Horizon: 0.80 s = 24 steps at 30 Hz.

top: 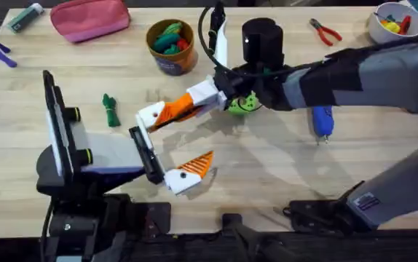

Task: Pick up the gripper from the table and insert it into the empty holder that is missing its gripper. Then pick up a screw, insert it into the mounting hole, and use the screwdriver to tighten it. Finally, clean up the table by picking up the vegetable and placing it into the bucket.

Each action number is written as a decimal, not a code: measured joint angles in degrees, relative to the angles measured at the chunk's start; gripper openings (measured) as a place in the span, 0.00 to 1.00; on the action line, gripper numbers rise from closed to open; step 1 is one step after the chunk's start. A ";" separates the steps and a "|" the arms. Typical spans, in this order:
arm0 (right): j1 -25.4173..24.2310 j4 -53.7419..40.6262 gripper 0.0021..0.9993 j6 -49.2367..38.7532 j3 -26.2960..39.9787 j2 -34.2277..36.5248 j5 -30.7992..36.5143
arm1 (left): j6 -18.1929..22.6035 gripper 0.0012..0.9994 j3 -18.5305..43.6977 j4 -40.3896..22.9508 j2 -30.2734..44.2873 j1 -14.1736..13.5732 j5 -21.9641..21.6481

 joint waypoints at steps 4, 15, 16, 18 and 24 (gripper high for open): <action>0.25 0.21 0.01 0.00 0.00 0.00 0.35 | -0.01 0.99 0.00 -0.01 -0.01 0.13 0.00; 0.38 0.37 0.01 0.00 0.00 0.00 0.97 | -0.03 0.99 0.00 0.01 0.01 0.22 -0.24; 0.43 0.39 0.01 0.00 0.00 0.00 1.04 | -0.03 0.99 0.00 0.01 -0.01 0.22 -0.28; 0.43 0.39 0.01 0.00 0.00 0.00 1.08 | -0.03 0.99 0.00 0.01 -0.01 0.22 -0.33; 0.45 0.42 0.01 0.00 0.00 0.00 1.24 | -0.05 0.99 0.00 0.01 -0.01 0.22 -0.42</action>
